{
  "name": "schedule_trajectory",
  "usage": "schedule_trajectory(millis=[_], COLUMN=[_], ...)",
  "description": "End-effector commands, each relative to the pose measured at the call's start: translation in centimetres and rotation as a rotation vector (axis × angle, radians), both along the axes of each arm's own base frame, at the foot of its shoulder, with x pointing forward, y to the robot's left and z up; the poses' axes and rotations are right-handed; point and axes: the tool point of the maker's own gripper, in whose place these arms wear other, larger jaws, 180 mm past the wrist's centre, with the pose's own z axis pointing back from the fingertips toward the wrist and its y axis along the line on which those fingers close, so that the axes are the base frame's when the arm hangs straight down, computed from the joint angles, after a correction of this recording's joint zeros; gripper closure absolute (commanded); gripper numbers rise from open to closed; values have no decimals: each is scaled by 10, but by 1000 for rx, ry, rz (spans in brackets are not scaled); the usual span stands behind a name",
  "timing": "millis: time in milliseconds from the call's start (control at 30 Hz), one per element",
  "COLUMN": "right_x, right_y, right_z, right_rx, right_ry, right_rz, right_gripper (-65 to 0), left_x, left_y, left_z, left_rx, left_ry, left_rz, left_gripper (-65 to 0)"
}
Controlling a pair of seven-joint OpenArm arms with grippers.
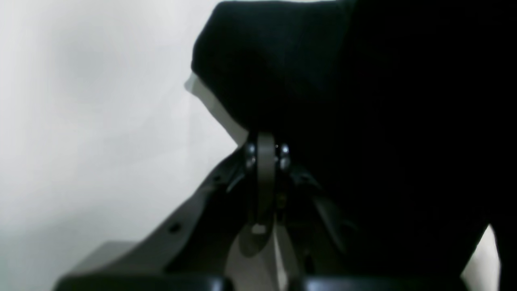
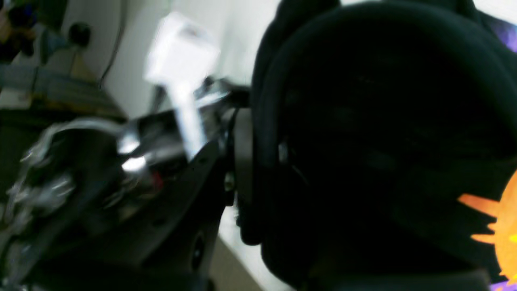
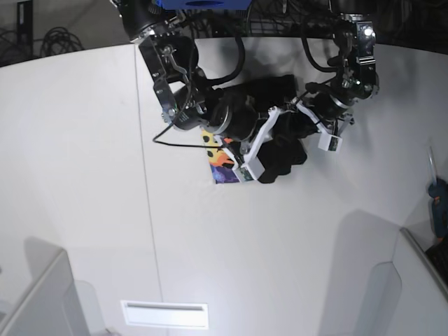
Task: Fold the T-shirt properly
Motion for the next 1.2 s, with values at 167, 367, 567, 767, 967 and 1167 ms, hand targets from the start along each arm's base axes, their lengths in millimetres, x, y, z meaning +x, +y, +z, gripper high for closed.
schedule_trajectory(millis=[167, 367, 567, 767, 967, 1167], right_x=[8, 7, 5, 2, 2, 2], right_y=[-3, -7, -4, -4, -4, -2], right_z=[-3, -6, -15, -26, -23, -19], right_rx=[4, -7, -15, -25, -23, -17], right_ry=[-17, -15, 13, 44, 39, 30], right_rz=[-13, -14, -9, -8, -4, -2], right_gripper=[0, 0, 0, -33, -170, -288], left_x=[-26, -34, -43, -56, -74, -86], left_y=[24, 55, 84, 105, 118, 146], left_z=[-17, -6, 14, 27, 38, 44], left_rx=[78, 110, 180, 186, 108, 158], left_ry=[118, 99, 128, 118, 82, 91], left_rz=[18, 94, 130, 184, 191, 233], left_gripper=[0, 0, 0, 0, 0, 0])
